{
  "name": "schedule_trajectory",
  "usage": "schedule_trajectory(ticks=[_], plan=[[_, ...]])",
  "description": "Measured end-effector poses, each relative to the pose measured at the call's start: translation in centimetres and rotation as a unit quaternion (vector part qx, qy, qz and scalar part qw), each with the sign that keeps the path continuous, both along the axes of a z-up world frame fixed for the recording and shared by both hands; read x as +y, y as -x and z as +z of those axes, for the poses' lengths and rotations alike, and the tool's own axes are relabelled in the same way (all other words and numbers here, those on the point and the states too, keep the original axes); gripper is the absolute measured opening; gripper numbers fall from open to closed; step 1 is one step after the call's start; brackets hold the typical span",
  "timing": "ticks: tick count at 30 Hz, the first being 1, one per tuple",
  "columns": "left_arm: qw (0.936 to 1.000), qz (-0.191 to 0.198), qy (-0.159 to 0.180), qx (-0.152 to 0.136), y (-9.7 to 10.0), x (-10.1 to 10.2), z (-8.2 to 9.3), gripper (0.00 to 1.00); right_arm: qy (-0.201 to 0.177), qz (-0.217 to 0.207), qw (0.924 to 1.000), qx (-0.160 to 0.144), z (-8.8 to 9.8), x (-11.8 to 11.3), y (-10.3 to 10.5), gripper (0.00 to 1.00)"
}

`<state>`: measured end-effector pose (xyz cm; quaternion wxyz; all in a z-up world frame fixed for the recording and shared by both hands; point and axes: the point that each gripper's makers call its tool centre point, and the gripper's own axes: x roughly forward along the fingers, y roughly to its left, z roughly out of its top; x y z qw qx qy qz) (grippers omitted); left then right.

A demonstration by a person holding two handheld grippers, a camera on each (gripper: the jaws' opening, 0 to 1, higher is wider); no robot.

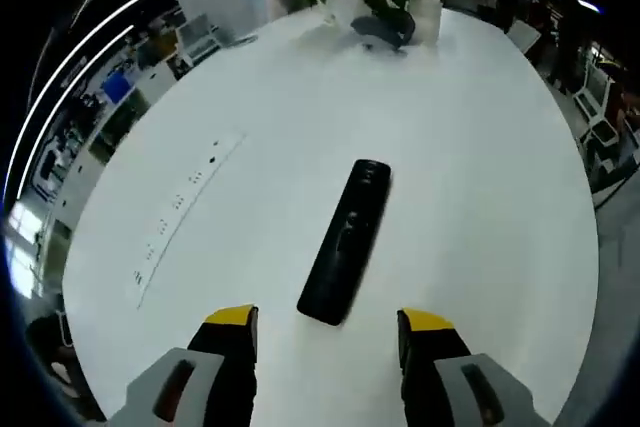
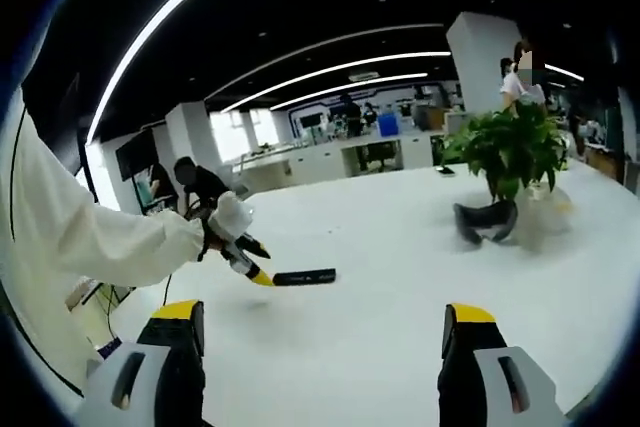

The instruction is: Press the specified remote control buttons in sequence, fully releasing each button before pressing the next.

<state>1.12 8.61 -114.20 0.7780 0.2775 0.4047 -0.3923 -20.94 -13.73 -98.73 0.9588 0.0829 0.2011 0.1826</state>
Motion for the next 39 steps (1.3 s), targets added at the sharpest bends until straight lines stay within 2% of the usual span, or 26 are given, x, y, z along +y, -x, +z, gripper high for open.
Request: schedule_trajectory(ticks=[4,7,9,12,16,18,22,28,32,37,38,39], plan=[[0.9986,0.026,0.037,-0.028,1.5,0.0,2.2,0.69,-0.006,0.001,1.0,-0.004,0.2,0.1,0.3,0.99],[0.996,0.044,0.071,-0.029,3.6,0.0,3.6,0.72,-0.011,0.009,0.9999,-0.001,0.1,0.4,0.6,0.99],[0.9959,0.046,0.074,-0.026,4.8,0.2,4.0,0.75,-0.006,0.014,0.9999,-0.002,0.0,0.5,0.9,0.99],[0.9947,0.054,0.08,-0.037,6.2,0.7,4.6,0.81,0.0,0.025,0.9997,0.002,-0.4,0.8,1.4,0.99],[0.9884,0.083,0.117,-0.052,7.5,0.8,6.0,0.92,-0.001,0.035,0.9994,0.004,-0.6,1.0,1.9,0.99],[0.9823,0.105,0.139,-0.069,8.0,1.1,7.0,0.96,0.003,0.033,0.9994,0.006,-0.9,0.8,2.1,0.99],[0.9712,0.141,0.179,-0.069,9.8,1.4,8.3,1.0,0.017,0.033,0.9993,0.008,-1.4,0.0,2.2,0.99],[0.9636,0.16,0.192,-0.095,12.1,2.4,9.7,1.0,0.016,0.029,0.9994,0.011,-1.8,-0.6,2.3,0.99],[0.9503,0.185,0.225,-0.11,13.7,2.7,10.8,1.0,0.01,0.03,0.9995,0.006,-1.7,-0.3,2.4,0.99],[0.9428,0.213,0.224,-0.124,16.1,3.5,11.4,1.0,0.006,0.032,0.9995,-0.002,-1.3,0.1,2.7,0.99],[0.9399,0.215,0.232,-0.129,16.5,3.5,11.6,1.0,0.005,0.032,0.9995,-0.004,-1.2,0.1,2.8,0.99],[0.9322,0.225,0.246,-0.141,16.9,3.6,12.1,1.0,0.004,0.033,0.9994,-0.006,-1.1,0.2,2.9,0.99]])
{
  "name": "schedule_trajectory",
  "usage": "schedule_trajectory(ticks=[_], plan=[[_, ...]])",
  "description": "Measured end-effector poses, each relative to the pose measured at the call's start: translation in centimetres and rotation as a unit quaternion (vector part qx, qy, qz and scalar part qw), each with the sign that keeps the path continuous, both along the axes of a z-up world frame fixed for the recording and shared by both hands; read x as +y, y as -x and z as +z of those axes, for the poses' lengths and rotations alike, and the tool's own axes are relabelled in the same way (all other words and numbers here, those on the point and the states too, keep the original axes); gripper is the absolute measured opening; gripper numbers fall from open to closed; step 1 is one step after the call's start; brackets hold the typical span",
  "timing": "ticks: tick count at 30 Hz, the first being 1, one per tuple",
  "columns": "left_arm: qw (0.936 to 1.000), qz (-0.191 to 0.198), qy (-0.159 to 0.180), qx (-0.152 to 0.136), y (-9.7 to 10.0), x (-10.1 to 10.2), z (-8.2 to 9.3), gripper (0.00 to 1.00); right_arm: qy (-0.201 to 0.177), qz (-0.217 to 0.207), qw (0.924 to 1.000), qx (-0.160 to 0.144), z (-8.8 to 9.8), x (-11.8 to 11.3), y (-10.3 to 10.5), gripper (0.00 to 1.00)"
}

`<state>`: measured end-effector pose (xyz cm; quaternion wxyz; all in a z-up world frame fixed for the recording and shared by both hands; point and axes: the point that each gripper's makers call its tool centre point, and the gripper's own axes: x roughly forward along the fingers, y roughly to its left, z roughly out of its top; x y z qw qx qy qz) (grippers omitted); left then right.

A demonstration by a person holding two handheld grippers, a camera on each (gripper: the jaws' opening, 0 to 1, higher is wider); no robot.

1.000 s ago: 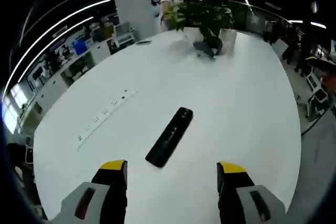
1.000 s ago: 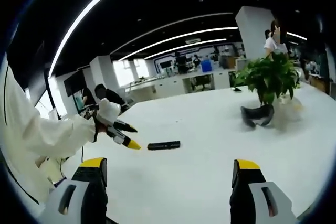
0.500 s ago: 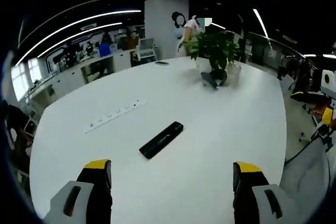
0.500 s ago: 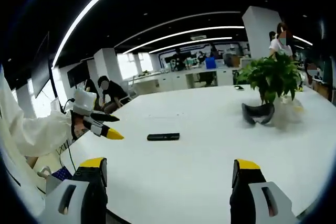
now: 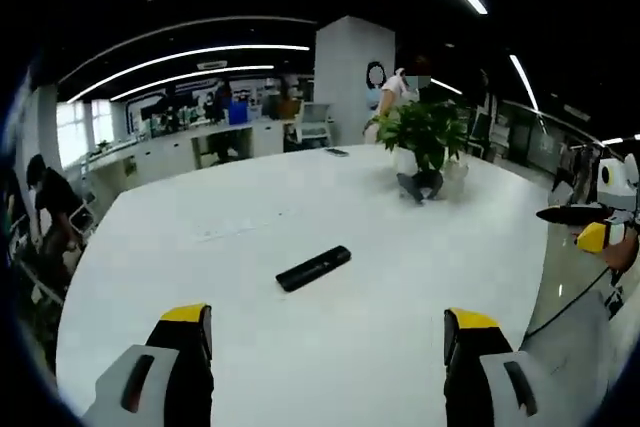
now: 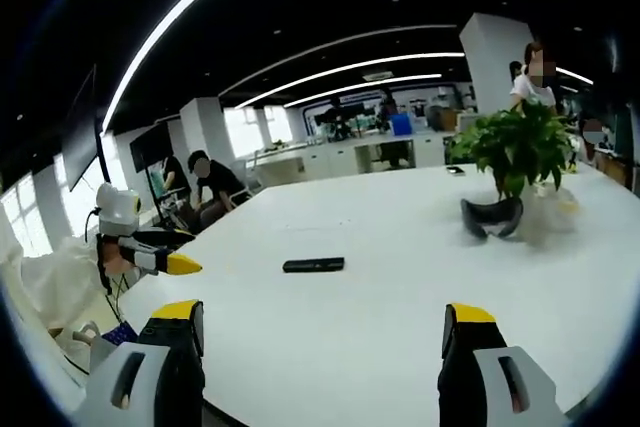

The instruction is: Press the specified remote control buttons in sequence, fully releasing each button before pressing the next.

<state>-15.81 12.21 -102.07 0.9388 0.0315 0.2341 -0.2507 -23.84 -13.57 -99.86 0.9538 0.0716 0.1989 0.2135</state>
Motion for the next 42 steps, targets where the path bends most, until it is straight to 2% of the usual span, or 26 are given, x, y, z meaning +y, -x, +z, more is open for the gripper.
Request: schedule_trajectory(ticks=[6,14,19,22,26,29,35,42], plan=[[0.9998,0.015,0.015,0.007,2.9,0.5,-0.4,1.0,-0.002,-0.009,0.9999,-0.008,0.2,-0.3,0.2,0.99],[0.9984,0.042,0.026,-0.029,5.2,1.2,0.3,1.0,0.007,-0.01,0.9999,-0.011,0.1,-0.5,0.4,0.99],[0.9971,0.058,0.036,-0.033,6.4,1.4,0.4,1.0,0.012,-0.008,0.9998,-0.012,0.1,-0.5,0.5,0.99],[0.9945,0.073,0.07,-0.025,7.0,1.3,0.8,1.0,0.014,-0.009,0.9998,-0.009,-0.1,-0.7,0.6,0.99],[0.9943,0.074,0.064,-0.041,7.5,1.2,1.4,1.0,0.018,-0.002,0.9998,-0.005,-0.3,-0.5,0.9,0.99],[0.9963,0.065,0.048,-0.03,8.4,1.2,0.7,1.0,0.022,-0.002,0.9998,0.0,-0.6,-0.6,1.0,0.99],[0.996,0.074,0.043,-0.025,9.3,1.6,-0.1,1.0,0.021,-0.005,0.9998,0.0,-0.6,-0.6,1.2,0.99],[0.9955,0.079,0.045,-0.025,9.6,1.8,-0.1,1.0,0.035,0.003,0.9994,0.005,-1.1,-0.1,1.6,0.99]])
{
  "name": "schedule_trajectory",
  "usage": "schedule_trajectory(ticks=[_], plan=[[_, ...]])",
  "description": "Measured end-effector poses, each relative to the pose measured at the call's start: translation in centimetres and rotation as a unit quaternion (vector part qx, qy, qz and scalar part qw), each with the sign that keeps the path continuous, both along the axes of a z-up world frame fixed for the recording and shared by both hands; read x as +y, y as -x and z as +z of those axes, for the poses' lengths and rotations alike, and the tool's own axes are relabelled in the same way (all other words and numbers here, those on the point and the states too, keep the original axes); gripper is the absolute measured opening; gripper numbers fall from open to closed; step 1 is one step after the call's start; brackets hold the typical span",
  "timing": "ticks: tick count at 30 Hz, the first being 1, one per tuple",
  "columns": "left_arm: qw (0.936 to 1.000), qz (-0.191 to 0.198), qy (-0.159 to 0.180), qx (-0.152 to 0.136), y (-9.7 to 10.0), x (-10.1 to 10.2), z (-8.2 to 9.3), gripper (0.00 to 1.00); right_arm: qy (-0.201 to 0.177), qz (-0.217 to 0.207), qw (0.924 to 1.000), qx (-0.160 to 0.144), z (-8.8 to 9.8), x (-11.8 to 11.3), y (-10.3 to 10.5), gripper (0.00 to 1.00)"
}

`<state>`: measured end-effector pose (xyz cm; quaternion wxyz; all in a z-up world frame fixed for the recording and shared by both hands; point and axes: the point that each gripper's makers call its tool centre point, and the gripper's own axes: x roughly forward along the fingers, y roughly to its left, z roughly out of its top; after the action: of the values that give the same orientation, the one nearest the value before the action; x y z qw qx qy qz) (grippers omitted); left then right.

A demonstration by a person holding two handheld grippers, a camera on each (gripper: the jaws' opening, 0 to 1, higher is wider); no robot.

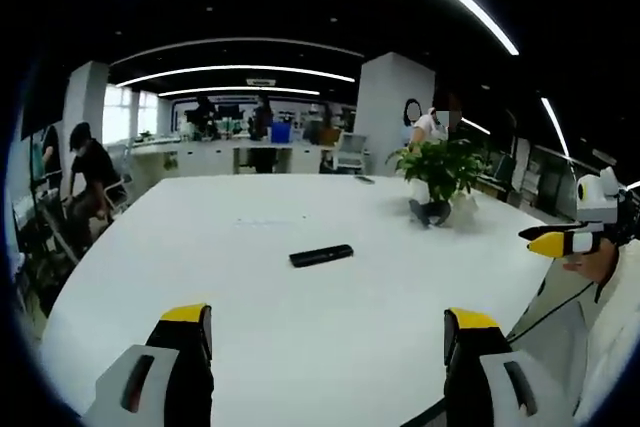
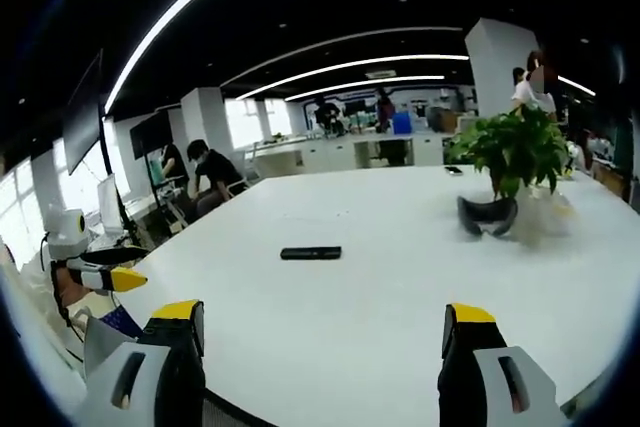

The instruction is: Press the specified remote control buttons in sequence, fully releasing each button before pressing the next.

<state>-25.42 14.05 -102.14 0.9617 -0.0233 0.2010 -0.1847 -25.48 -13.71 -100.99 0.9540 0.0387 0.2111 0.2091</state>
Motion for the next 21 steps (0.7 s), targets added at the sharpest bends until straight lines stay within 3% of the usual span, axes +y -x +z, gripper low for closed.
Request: schedule_trajectory(ticks=[9,21], plan=[[0.9999,0.003,0.006,-0.008,-0.13,0.03,0.34,1.0,0.001,0.0,1.0,-0.002,0.17,0.12,-0.26,0.99],[0.9999,0.011,-0.004,-0.003,0.13,0.5,-0.48,1.0,0.006,0.001,1.0,0.0,-0.04,0.19,-0.36,0.99]])
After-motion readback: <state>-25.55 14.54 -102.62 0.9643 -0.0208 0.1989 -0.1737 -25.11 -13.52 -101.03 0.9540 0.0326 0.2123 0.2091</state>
